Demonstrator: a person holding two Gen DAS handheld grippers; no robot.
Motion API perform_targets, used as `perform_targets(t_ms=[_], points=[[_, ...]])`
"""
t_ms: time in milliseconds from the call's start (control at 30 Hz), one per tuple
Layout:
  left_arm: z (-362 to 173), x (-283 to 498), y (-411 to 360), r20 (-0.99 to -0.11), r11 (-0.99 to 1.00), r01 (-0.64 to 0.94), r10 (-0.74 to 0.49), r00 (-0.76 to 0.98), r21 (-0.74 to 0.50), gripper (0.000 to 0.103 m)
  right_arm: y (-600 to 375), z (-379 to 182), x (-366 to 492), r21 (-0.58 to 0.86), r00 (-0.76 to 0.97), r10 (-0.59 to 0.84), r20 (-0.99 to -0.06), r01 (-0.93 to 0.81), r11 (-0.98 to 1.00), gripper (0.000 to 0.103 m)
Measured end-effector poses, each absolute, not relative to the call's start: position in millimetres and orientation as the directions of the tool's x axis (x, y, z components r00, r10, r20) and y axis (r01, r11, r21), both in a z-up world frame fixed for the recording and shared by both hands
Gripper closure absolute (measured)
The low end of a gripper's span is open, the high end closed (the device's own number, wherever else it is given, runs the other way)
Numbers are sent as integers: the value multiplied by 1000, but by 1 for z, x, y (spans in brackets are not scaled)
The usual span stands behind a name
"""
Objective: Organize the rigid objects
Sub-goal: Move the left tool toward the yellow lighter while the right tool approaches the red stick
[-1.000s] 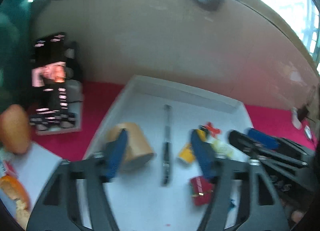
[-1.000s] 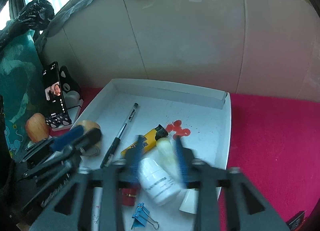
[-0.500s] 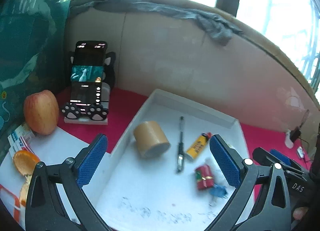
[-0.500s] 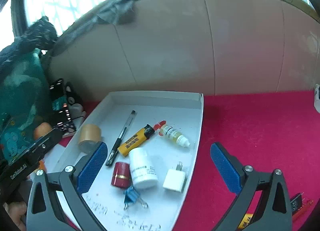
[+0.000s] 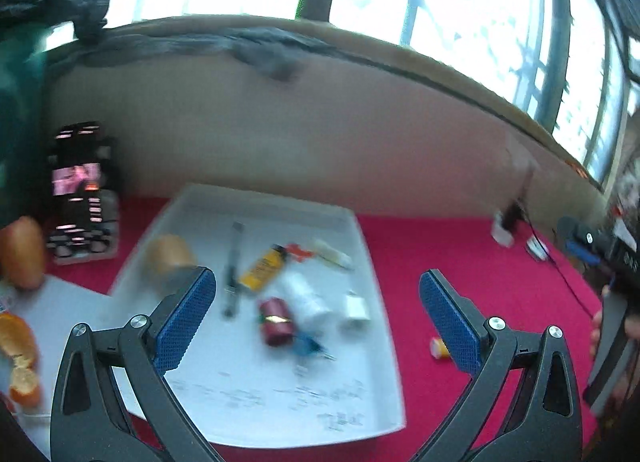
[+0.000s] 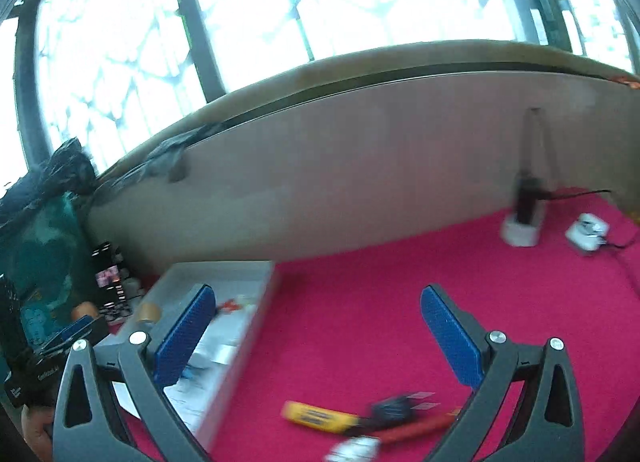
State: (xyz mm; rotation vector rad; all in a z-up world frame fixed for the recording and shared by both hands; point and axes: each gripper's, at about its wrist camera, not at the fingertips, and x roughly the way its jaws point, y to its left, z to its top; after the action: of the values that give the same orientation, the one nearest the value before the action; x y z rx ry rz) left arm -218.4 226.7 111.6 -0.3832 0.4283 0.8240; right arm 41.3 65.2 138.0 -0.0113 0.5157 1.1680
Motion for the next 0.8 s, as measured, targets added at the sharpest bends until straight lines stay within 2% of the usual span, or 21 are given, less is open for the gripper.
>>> perform_targets(t_ms=[67, 167, 300, 400, 500, 600, 700, 800], points=[[103, -200, 219, -534, 662, -739, 583, 613, -126, 0, 53, 127, 55, 243, 317, 849, -423, -863, 444, 0], [88, -175, 209, -585, 714, -697, 535, 609, -73, 0, 51, 96, 72, 228, 334, 785, -523, -832, 506, 0], [70, -145, 196, -652, 789, -613, 479, 588, 26, 0, 63, 61, 71, 175, 288, 741, -606, -861, 478, 1], [62, -125, 186, -684, 829, -549, 463, 564, 108, 0, 71, 50, 68, 160, 261, 740, -620, -881, 445, 14], [59, -112, 185, -702, 848, -519, 433, 565, 106, 0, 72, 48, 68, 140, 255, 743, -618, -895, 424, 19], [58, -98, 195, -718, 864, -502, 377, 584, 45, 0, 71, 45, 79, 210, 201, 758, -621, -889, 408, 19], [54, -76, 203, -752, 879, -475, 347, 561, 52, 0, 81, 43, 96, 292, 156, 770, -618, -865, 409, 19], [48, -55, 202, -789, 910, -410, 294, 539, 59, 0, 92, 31, 116, 454, -13, 787, -616, -823, 342, 19]])
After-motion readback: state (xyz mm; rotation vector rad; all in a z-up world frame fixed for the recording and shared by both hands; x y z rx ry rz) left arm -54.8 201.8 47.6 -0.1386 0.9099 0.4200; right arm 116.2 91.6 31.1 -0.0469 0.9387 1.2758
